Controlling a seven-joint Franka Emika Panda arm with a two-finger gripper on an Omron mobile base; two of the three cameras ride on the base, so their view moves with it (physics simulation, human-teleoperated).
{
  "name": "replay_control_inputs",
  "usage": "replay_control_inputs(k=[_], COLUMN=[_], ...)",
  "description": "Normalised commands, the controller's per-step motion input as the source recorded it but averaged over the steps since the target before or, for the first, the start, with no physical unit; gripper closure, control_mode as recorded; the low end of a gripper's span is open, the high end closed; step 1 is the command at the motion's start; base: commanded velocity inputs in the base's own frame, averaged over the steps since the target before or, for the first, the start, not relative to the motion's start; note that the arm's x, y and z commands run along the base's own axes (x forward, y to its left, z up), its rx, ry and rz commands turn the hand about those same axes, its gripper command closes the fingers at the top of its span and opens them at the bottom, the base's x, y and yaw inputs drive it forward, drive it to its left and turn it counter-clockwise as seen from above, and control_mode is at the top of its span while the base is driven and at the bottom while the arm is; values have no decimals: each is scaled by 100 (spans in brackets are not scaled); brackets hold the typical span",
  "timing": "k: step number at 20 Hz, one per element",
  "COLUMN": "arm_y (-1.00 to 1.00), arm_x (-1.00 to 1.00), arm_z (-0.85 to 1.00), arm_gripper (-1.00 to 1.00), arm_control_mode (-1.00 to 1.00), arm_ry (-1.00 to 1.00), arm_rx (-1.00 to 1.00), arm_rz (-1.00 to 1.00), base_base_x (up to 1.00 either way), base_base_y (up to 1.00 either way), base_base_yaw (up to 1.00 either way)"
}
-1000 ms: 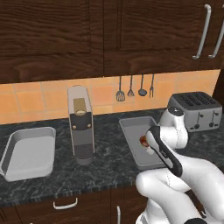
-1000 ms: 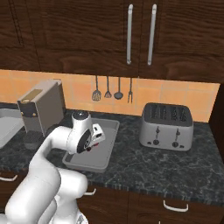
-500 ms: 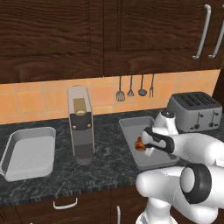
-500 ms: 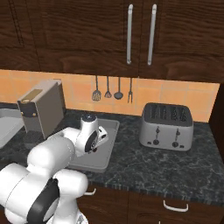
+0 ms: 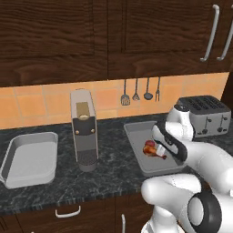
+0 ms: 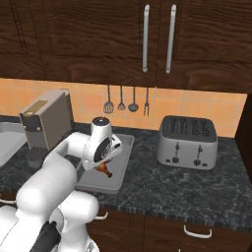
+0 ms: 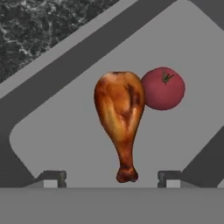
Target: Place one tomato and one chicken drumstick in each tupperware on the nearby counter, to pack two identical lunches.
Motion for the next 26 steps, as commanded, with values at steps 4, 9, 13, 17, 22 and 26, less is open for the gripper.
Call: replay_control_inputs(k=[4,9,13,17,22,26], arm_y=[0,6,14,14,7,30], arm_x=[-100,-54,-14,-14,-34,-63], arm_z=[32,76,69,49,1,0], arm_gripper=[-100,-100,-100,-100,-100,-100], arm_control_mode=[-100,-100,-100,-100,-100,-100], arm_ry=[-22,-35,-36,-20,-23,-9], arm_rx=[0,0,1,15,21,3], arm_rz=[-5,-34,-49,-32,-19,-4], base_base_x=[0,0,0,0,0,0], base_base_y=[0,0,0,0,0,0], base_base_yaw=[0,0,0,0,0,0])
